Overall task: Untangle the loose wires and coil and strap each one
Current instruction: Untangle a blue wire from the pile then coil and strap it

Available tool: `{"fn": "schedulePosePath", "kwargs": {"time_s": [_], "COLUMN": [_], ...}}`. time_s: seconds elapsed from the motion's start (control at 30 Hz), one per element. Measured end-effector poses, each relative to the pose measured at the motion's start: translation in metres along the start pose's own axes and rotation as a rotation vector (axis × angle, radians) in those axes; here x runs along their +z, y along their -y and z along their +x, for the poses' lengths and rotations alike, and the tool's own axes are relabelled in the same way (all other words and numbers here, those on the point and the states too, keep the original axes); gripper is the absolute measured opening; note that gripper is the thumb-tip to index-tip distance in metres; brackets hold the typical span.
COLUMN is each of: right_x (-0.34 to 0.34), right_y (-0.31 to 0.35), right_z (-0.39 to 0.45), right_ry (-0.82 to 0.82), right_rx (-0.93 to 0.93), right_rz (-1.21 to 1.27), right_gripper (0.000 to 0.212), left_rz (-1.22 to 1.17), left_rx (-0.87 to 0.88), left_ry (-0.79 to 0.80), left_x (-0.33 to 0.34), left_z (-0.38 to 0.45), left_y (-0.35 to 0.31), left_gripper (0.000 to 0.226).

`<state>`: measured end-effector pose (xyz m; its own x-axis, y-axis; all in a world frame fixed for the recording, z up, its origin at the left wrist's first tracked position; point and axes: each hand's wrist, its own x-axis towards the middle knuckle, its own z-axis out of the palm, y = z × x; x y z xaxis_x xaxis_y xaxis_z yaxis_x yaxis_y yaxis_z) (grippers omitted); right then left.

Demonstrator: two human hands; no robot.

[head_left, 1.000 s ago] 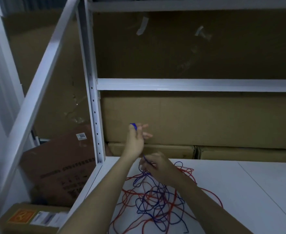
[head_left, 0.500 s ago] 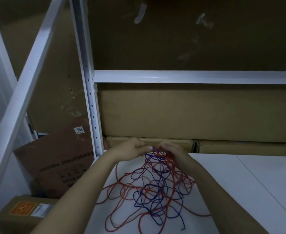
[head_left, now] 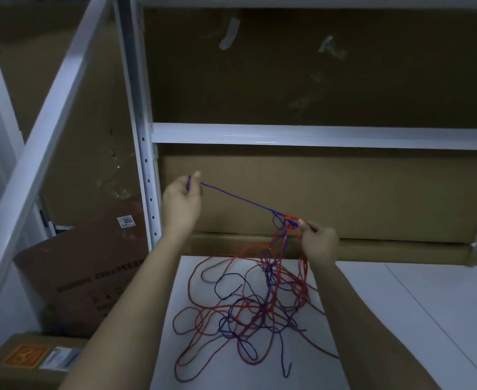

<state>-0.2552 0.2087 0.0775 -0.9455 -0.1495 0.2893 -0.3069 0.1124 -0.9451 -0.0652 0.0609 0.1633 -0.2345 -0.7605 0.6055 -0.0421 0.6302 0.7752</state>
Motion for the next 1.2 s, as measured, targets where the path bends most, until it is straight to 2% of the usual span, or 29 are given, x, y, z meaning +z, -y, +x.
{"fn": "schedulePosePath", "kwargs": {"time_s": [0.13,0.23,0.33,0.37,0.43,0.5,0.53,0.6,0.67,0.73,0.83,0.9,0.97,1.03,1.13,1.2], "right_x": [-0.006,0.000,0.001,0.001,0.008,0.020,0.026,0.034,0.038,0.036,0.025,0.015,0.006,-0.001,-0.007,-0.009], "right_y": [-0.004,0.001,0.005,0.004,0.006,0.011,0.011,0.009,0.005,0.004,0.004,0.001,-0.001,-0.001,-0.001,-0.001], "right_z": [0.005,-0.007,-0.013,-0.016,-0.026,-0.041,-0.049,-0.060,-0.068,-0.077,-0.089,-0.091,-0.087,-0.076,-0.063,-0.063], "right_ry": [-0.004,0.035,0.109,0.168,0.409,0.709,0.803,0.831,0.831,0.857,0.770,0.706,0.690,0.662,0.686,0.770], "right_rx": [0.005,-0.132,-0.319,-0.409,-0.523,-0.466,-0.464,-0.555,-0.653,-0.771,-1.025,-1.029,-0.867,-0.719,-0.545,-0.536], "right_rz": [-0.119,-0.349,-0.601,-0.624,-0.450,-0.264,-0.257,-0.302,-0.352,-0.394,-0.402,-0.365,-0.250,-0.183,-0.193,-0.241], "right_gripper": [0.026,0.026,0.033,0.043,0.052,0.038,0.028,0.026,0.025,0.022,0.024,0.025,0.023,0.020,0.034,0.033], "left_rz": [-0.146,-0.247,-0.300,-0.337,-0.451,-0.671,-0.829,-1.126,-1.234,-1.059,-0.465,-0.086,0.228,0.311,0.284,0.117], "left_rx": [-0.102,-0.213,-0.243,-0.268,-0.356,-0.455,-0.508,-0.583,-0.568,-0.458,-0.175,-0.005,0.102,0.137,0.027,-0.031], "left_ry": [-0.076,-0.129,0.040,0.111,0.210,0.327,0.403,0.503,0.464,0.378,0.328,0.437,0.642,0.792,0.906,1.015], "left_x": [-0.007,-0.007,-0.008,-0.008,-0.006,-0.004,-0.003,-0.001,0.006,0.018,0.033,0.036,0.034,0.032,0.027,0.023], "left_z": [0.009,0.007,0.005,0.003,0.001,-0.002,-0.004,-0.008,-0.013,-0.019,-0.032,-0.042,-0.050,-0.058,-0.066,-0.068], "left_y": [-0.004,0.000,0.001,0.000,-0.005,-0.013,-0.018,-0.027,-0.032,-0.029,-0.002,0.027,0.053,0.066,0.058,0.048], "left_gripper": [0.042,0.044,0.044,0.043,0.041,0.039,0.038,0.035,0.026,0.021,0.019,0.007,0.006,0.021,0.055,0.056]}}
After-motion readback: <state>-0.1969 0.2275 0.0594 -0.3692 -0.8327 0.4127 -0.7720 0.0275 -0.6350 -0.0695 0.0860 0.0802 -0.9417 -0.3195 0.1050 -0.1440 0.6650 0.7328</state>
